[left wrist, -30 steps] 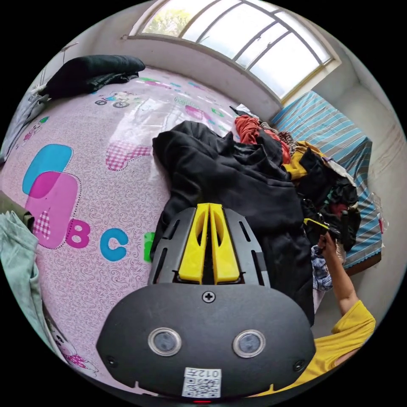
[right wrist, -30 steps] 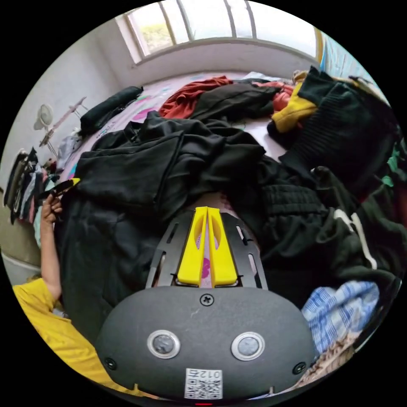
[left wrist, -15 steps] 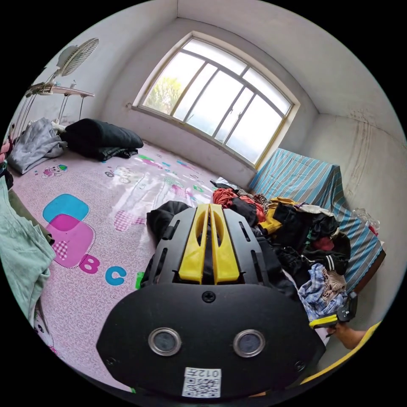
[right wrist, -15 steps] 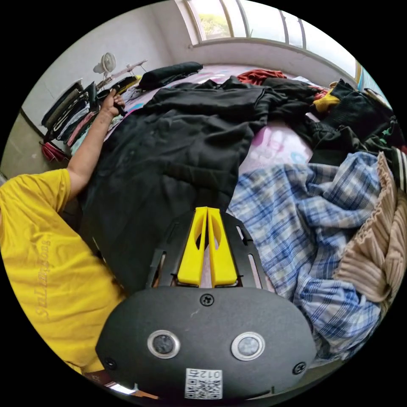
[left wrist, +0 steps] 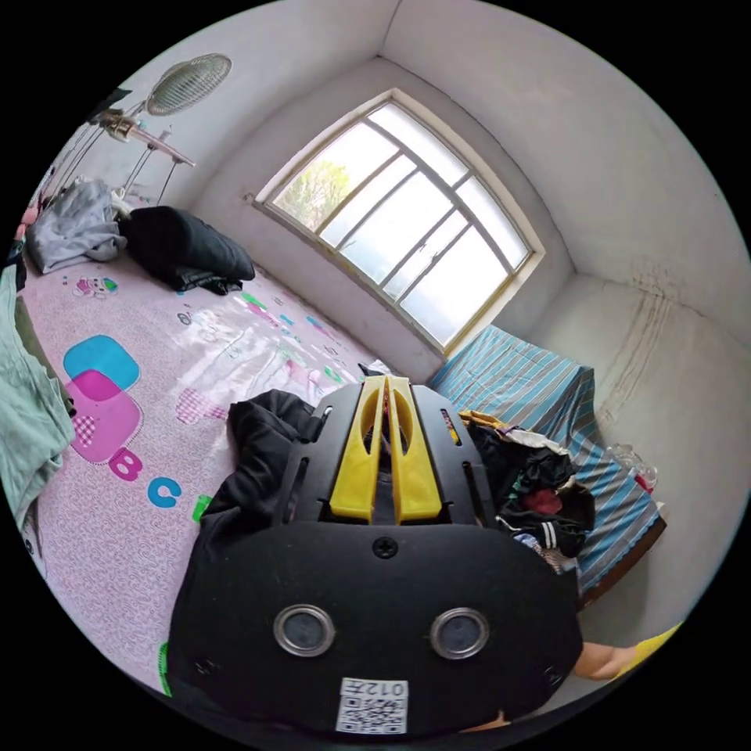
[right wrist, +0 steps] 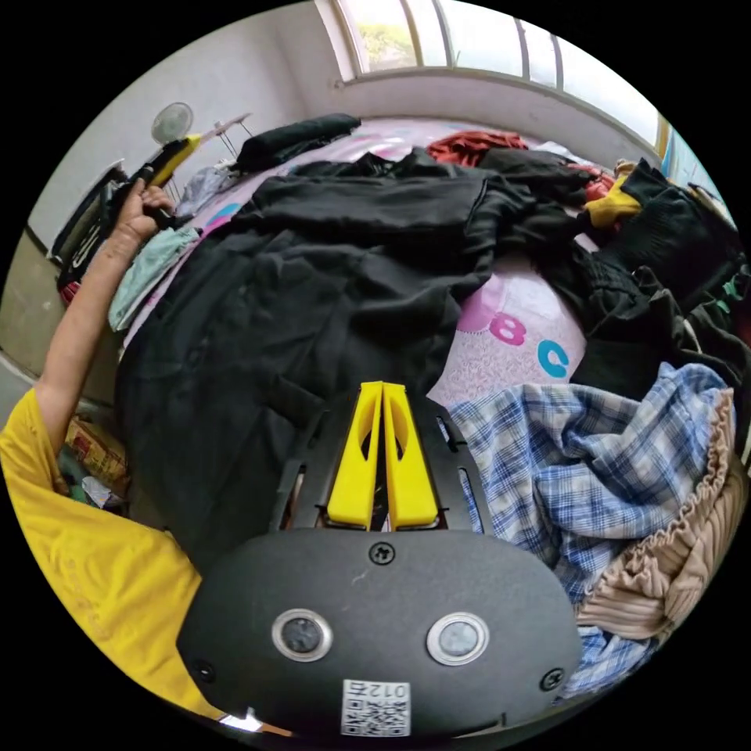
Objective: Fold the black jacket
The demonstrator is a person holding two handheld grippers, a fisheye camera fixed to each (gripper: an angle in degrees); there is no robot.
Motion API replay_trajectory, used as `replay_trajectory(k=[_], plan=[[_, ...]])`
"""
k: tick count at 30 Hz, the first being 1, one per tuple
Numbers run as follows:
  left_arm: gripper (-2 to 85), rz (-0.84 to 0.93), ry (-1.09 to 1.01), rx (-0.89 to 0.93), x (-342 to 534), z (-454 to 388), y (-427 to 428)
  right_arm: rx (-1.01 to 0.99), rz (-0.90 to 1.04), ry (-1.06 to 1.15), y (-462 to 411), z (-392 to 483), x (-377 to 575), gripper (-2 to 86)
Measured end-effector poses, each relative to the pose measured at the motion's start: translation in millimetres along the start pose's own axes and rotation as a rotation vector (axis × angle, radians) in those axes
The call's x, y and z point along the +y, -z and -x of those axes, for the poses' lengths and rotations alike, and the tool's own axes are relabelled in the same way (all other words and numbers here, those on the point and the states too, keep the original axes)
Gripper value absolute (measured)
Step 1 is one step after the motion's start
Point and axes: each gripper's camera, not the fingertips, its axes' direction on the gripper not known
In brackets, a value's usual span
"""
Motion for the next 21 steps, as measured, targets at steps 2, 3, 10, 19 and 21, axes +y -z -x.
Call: replay_trajectory(k=[2,3,10,19,21], plan=[[0.5,0.021,-0.004,0.029,-9,-10,11,0.011,0.017,-0.019,-6,6,11,0.7],[0.5,0.054,-0.033,0.025,-14,-22,20,0.007,0.004,-0.027,-3,8,16,0.7],[0.3,0.587,-0.313,-0.312,27,-88,77,-0.092,-0.061,0.066,23,53,92,0.7],[0.4,0.914,-0.273,-0.62,101,-65,146,0.015,-0.042,0.142,13,95,155,0.7],[0.4,0.924,-0.265,-0.656,105,-66,163,0.048,-0.048,0.164,13,102,164,0.7]])
